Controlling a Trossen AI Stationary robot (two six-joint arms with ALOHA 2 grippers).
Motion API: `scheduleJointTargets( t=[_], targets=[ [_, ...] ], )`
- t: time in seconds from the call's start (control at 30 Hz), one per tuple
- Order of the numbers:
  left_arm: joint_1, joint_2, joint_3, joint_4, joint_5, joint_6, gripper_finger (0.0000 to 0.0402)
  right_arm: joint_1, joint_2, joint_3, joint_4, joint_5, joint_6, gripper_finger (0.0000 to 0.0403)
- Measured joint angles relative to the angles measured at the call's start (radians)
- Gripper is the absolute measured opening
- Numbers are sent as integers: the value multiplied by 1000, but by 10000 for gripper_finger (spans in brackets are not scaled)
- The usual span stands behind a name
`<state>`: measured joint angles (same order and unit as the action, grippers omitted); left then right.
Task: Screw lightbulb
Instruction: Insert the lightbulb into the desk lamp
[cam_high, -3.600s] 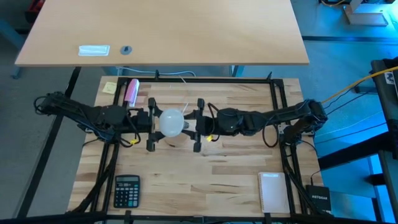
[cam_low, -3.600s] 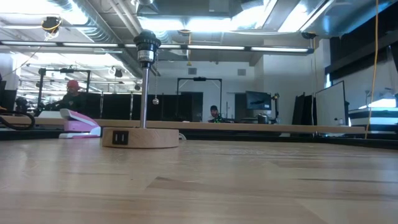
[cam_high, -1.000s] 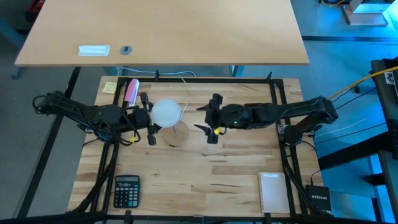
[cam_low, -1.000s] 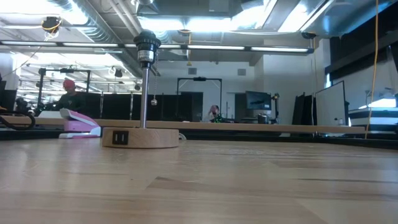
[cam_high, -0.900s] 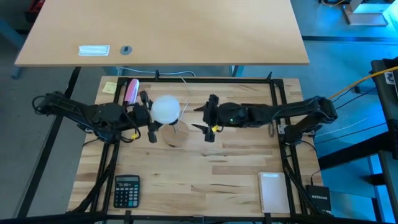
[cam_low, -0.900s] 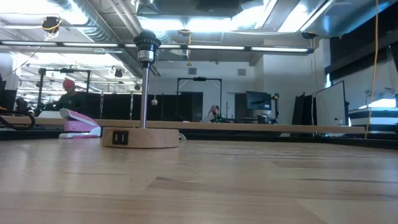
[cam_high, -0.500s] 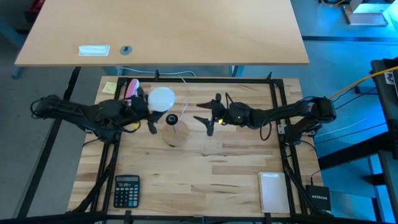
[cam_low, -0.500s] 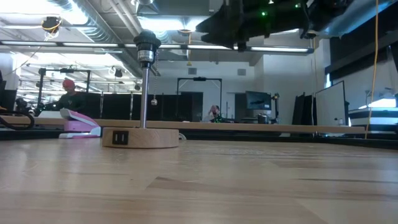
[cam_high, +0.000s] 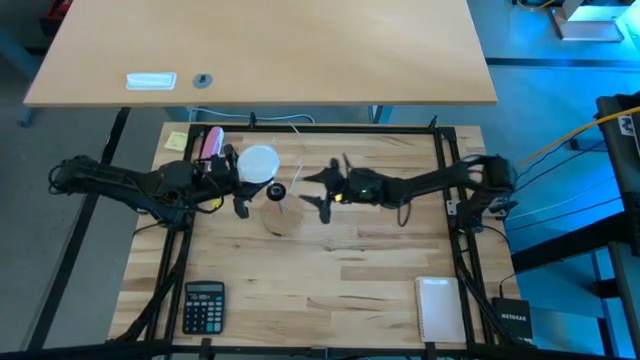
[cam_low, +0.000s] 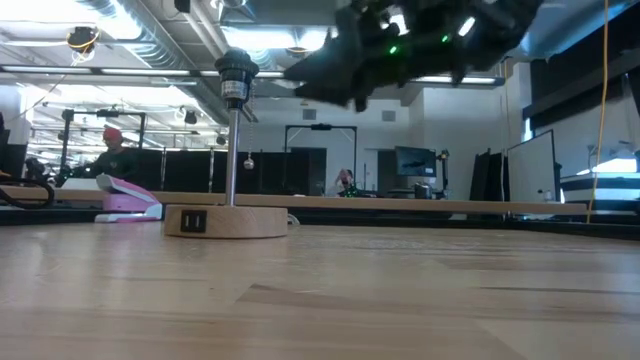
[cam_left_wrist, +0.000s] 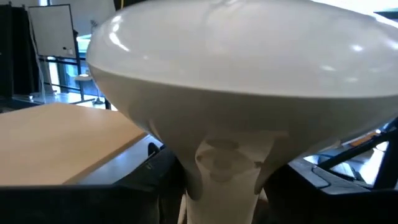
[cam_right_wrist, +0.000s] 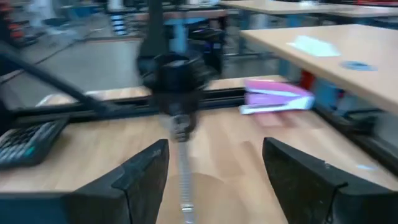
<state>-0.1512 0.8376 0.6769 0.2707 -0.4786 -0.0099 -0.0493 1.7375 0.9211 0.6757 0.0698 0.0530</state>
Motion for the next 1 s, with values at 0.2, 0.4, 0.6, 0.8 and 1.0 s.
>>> scheduleJointTargets(
  t=[0.2, 0.4, 0.6, 0.8, 1.0],
  targets=[
    [-8, 0, 0, -23, 1, 14, 172, 3, 173, 67, 115, -107, -61, 260],
    [-7, 1, 0, -25, 2, 22, 172, -6, 249, 135, 132, -119, -107, 260],
    [-7, 2, 0, -29, 1, 25, 172, -33, 293, 209, 132, -216, -125, 260],
    [-7, 2, 0, -31, 22, 12, 172, -46, 307, 245, 125, -307, -153, 260],
    [-6, 4, 0, -77, 25, -12, 172, -58, 307, 268, 127, -377, -167, 259]
  ],
)
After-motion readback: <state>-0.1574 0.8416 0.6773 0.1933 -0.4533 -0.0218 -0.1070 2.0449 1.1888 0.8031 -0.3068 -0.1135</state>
